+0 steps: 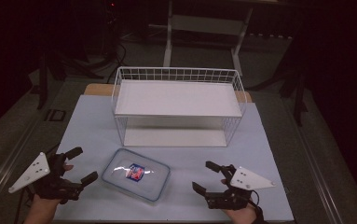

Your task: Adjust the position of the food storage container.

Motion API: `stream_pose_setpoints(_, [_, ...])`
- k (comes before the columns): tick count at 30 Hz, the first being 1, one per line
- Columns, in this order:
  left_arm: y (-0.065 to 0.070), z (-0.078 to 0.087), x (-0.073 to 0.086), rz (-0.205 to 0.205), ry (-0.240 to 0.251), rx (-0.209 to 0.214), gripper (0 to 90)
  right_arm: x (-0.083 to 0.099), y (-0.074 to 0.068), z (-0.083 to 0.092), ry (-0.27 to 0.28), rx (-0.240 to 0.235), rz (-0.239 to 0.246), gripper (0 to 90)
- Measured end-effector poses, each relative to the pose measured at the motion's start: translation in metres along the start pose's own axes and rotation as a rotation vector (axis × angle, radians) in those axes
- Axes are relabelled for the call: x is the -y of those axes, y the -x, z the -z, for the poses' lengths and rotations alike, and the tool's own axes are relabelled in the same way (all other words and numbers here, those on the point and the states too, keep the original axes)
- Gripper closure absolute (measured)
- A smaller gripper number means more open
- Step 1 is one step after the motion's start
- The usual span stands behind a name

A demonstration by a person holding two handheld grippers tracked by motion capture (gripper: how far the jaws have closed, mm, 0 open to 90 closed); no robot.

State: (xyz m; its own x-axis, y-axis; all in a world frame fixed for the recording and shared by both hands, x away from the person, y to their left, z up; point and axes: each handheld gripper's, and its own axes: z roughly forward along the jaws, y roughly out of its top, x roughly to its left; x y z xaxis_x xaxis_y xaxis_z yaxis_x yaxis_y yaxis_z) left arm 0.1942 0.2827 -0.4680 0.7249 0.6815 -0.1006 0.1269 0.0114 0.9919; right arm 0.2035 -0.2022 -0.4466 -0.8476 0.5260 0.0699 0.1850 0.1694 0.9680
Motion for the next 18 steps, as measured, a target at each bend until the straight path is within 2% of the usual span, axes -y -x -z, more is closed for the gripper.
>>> stream_pose_setpoints(1, [0.000, 0.000, 0.000, 0.004, 0.001, 0.002, 0.0, 0.000, -0.008, -0.016, -0.038, -0.049, -0.026, 29.7])
stream_pose_setpoints(2, [0.000, 0.000, 0.000, 0.004, 0.001, 0.002, 0.0, 0.000, -0.008, -0.016, -0.038, -0.049, -0.026, 29.7])
stream_pose_setpoints(3, [-0.001, -0.001, 0.001, 0.005, -0.001, 0.003, 0.0, 0.001, -0.014, -0.025, -0.061, -0.075, -0.027, 37.9])
stream_pose_setpoints(5, [-0.001, -0.001, 0.001, 0.004, -0.005, 0.002, 0.0, 0.001, -0.014, -0.025, -0.061, -0.075, -0.027, 37.9])
stream_pose_setpoints(6, [-0.001, -0.002, 0.001, 0.004, -0.006, 0.003, 0.0, 0.002, -0.023, -0.038, -0.085, -0.107, -0.035, 47.3])
stream_pose_setpoints(7, [0.000, -0.002, 0.001, 0.000, -0.004, 0.004, 0.0, 0.002, -0.025, -0.041, -0.091, -0.110, -0.040, 48.1])
stream_pose_setpoints(9, [0.000, -0.002, 0.001, 0.001, -0.004, 0.006, 0.0, 0.004, -0.030, -0.050, -0.102, -0.151, -0.056, 56.0])
stream_pose_setpoints(10, [0.000, -0.002, 0.001, 0.001, -0.004, 0.006, 0.0, 0.004, -0.030, -0.050, -0.102, -0.151, -0.056, 56.0])
stream_pose_setpoints(11, [-0.001, -0.003, 0.002, 0.003, -0.005, 0.006, 0.0, 0.007, -0.036, -0.059, -0.133, -0.172, -0.058, 64.5])
stream_pose_setpoints(15, [-0.001, -0.003, 0.003, 0.002, -0.011, 0.007, 0.0, 0.016, -0.046, -0.071, -0.171, -0.185, -0.061, 77.6])
stream_pose_setpoints(17, [-0.001, -0.003, 0.003, 0.002, -0.011, 0.006, 0.0, 0.016, -0.046, -0.071, -0.171, -0.185, -0.061, 77.6])
stream_pose_setpoints(18, [-0.001, -0.003, 0.003, -0.001, -0.008, 0.008, 0.0, 0.018, -0.049, -0.073, -0.183, -0.182, -0.046, 81.6])
